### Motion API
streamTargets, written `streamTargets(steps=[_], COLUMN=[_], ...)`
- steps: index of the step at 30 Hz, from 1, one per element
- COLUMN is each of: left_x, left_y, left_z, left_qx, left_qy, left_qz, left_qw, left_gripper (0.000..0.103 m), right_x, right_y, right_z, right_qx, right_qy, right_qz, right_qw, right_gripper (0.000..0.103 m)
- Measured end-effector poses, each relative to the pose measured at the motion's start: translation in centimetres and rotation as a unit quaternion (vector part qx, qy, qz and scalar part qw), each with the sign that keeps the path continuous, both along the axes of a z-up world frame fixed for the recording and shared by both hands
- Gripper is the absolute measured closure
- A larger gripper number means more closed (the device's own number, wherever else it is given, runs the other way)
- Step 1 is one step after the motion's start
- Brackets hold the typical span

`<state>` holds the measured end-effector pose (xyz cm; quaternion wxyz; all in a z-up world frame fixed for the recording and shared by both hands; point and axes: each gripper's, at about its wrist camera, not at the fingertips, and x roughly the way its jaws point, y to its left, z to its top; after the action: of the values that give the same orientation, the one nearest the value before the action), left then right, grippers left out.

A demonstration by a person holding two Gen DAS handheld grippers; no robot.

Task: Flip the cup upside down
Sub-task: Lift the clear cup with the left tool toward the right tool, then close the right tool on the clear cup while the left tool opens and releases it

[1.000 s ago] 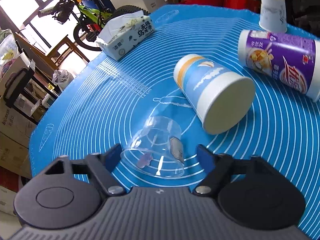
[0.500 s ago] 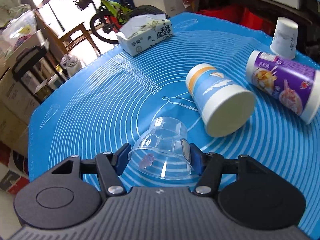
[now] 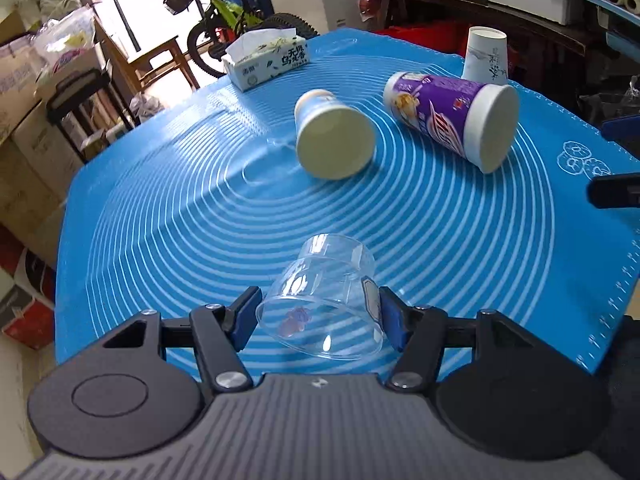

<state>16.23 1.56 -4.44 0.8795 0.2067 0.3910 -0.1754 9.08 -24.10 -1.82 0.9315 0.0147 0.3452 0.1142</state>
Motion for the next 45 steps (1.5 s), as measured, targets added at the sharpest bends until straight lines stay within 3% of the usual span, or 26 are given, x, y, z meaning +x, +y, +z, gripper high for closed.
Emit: streamTargets(steps=[10, 14, 16, 18, 27, 37, 45], left_x=[-1.2, -1.3, -1.3, -1.5, -1.9, -4.7, -6.7], left_y=[0.7, 0.7, 0.6, 0.6, 0.9, 1.5, 5.1], left_z=[-2.0, -2.1, -2.2, -2.2, -1.7, 0.7, 1.5], left_qx=[-0.031, -0.034, -0.030, -0.024, -0.039, -0.058, -0.055], left_qy=[0.026, 0.019, 0.022, 0.014, 0.015, -0.004, -0.015], left_qz=[0.018, 0.016, 0.017, 0.021, 0.019, 0.009, 0.039], left_qw=[0.9990, 0.9991, 0.9992, 0.9994, 0.9989, 0.9982, 0.9976], left_gripper=[0.038, 0.038, 0.031, 0.017, 0.015, 0.012, 0.012], right_x=[-0.1, 0.0, 0.0, 0.0, 0.6, 2.1, 5.0], right_y=[0.9, 1.3, 1.5, 1.8, 2.5, 4.6, 7.3], right_z=[-0.7, -0.9, -0.9, -0.9, -0.7, 2.4, 2.7], right_qx=[-0.006, -0.011, -0.013, -0.016, -0.009, 0.044, 0.139], right_qy=[0.020, 0.027, 0.029, 0.030, 0.046, 0.076, 0.173], right_qz=[-0.004, -0.003, -0.001, -0.001, 0.004, 0.022, 0.020], right_qw=[1.000, 1.000, 1.000, 0.999, 0.999, 0.996, 0.975], right_gripper=[0.003, 0.002, 0.003, 0.003, 0.003, 0.003, 0.005])
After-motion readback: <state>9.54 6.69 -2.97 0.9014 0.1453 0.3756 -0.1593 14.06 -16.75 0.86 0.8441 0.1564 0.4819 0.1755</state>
